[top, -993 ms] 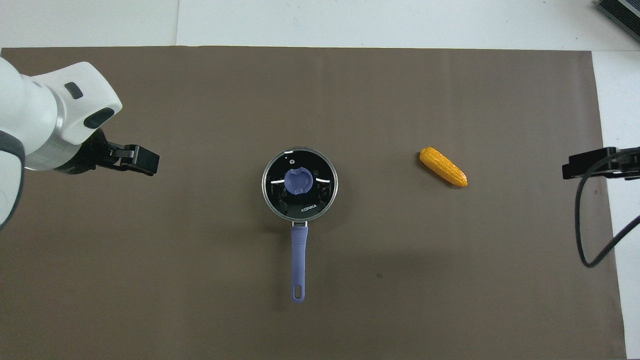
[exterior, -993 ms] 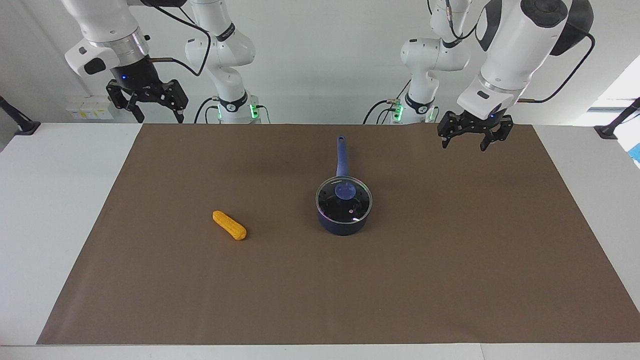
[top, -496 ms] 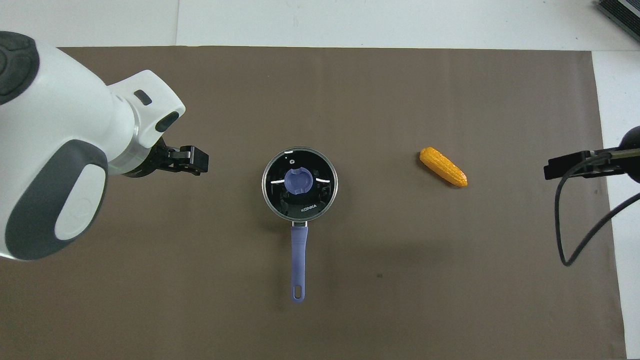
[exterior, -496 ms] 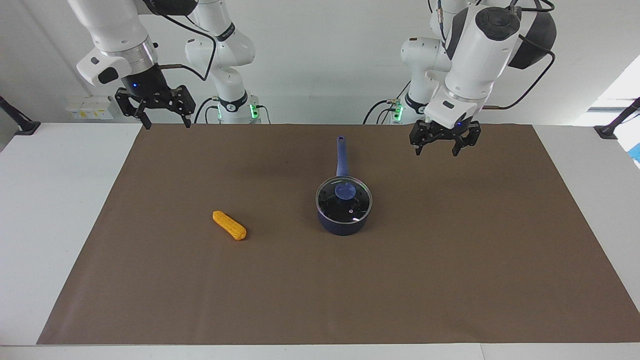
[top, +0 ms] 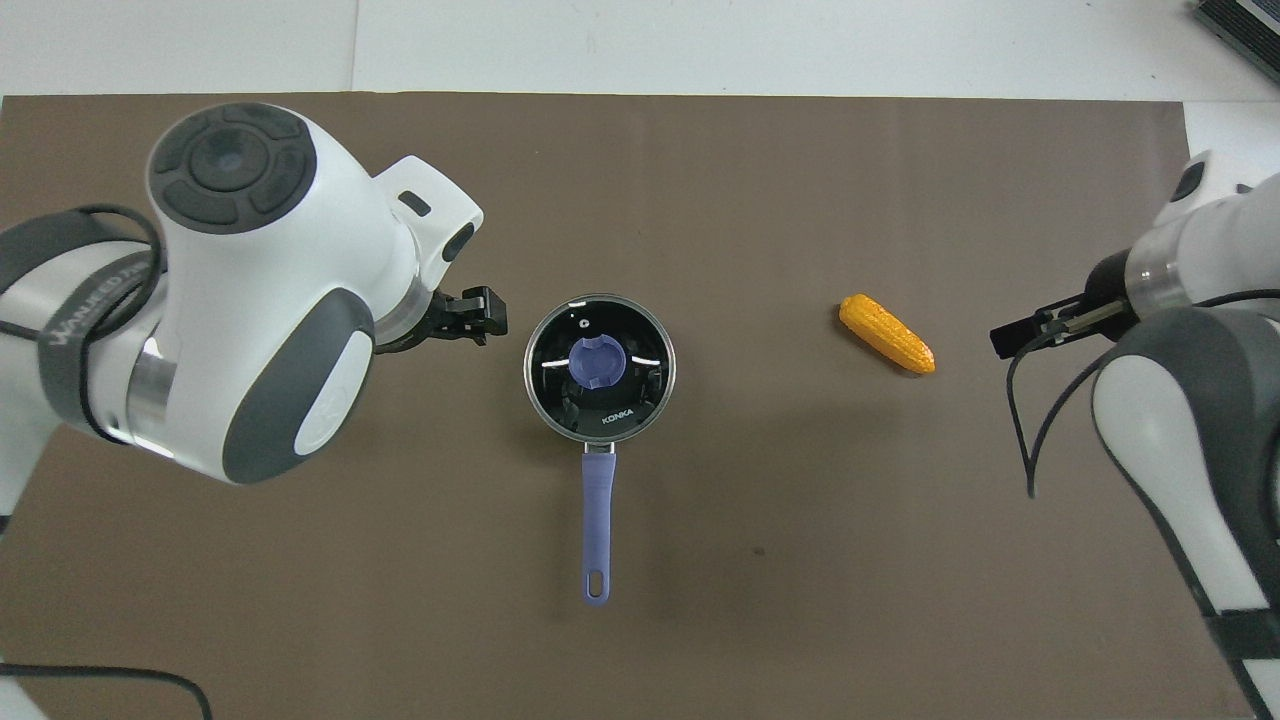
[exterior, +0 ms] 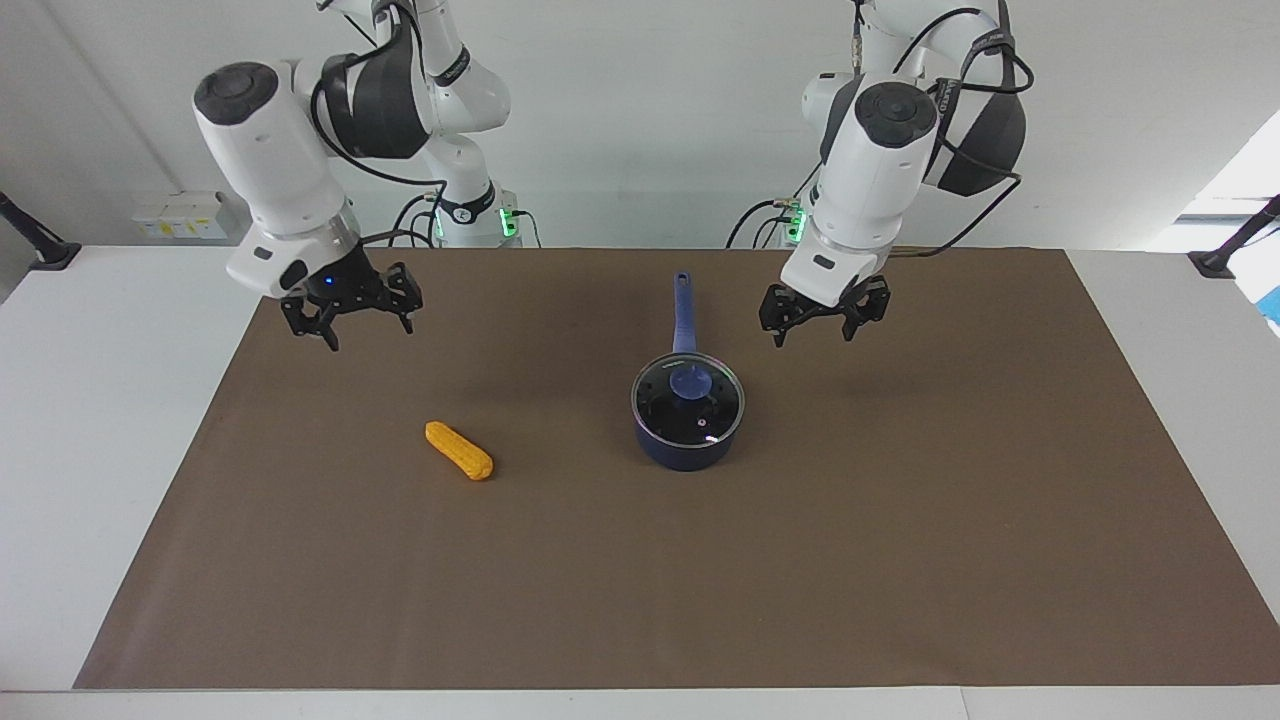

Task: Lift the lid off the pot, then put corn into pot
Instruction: 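Move the left gripper to the pot lid while the right gripper reaches the corn, then grasp the lid knob with the left gripper while the right gripper grasps the corn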

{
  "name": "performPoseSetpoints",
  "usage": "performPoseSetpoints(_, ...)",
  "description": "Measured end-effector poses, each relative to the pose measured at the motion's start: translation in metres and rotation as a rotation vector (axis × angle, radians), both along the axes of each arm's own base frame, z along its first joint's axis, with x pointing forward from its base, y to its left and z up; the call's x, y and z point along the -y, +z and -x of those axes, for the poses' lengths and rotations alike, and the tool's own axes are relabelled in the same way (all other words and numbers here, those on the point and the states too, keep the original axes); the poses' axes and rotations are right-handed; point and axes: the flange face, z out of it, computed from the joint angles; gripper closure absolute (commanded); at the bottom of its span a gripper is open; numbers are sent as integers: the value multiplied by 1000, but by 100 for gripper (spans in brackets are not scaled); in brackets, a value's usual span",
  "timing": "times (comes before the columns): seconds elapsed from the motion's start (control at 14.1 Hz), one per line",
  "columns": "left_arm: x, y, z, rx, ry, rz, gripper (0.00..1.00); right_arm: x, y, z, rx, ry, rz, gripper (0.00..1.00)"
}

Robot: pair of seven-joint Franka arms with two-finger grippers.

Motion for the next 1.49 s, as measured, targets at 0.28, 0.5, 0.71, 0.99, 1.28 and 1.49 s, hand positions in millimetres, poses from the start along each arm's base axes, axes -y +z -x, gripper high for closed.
performPoseSetpoints(0.28,47,-42,-8,39,168,28,0,-36,-62,-31,48,202,11,0)
performPoseSetpoints(0.5,66,-57,-11,68,239,60,0,-42,-106,-47,57,386,24,0)
performPoseSetpoints(0.71,84,-59,-1,75,213,64,0,-51,-144,-55,54,480,31,0)
performPoseSetpoints(0.99,116,-86,15,75,143,11,0,-77,-178,-53,28,520,30,0)
performPoseSetpoints(1.28,128,-92,21,76,120,6,0,-71,-194,-45,-4,514,29,0)
performPoseSetpoints(1.49,134,-97,25,73,108,-1,0,-69,-195,-45,-1,511,30,51)
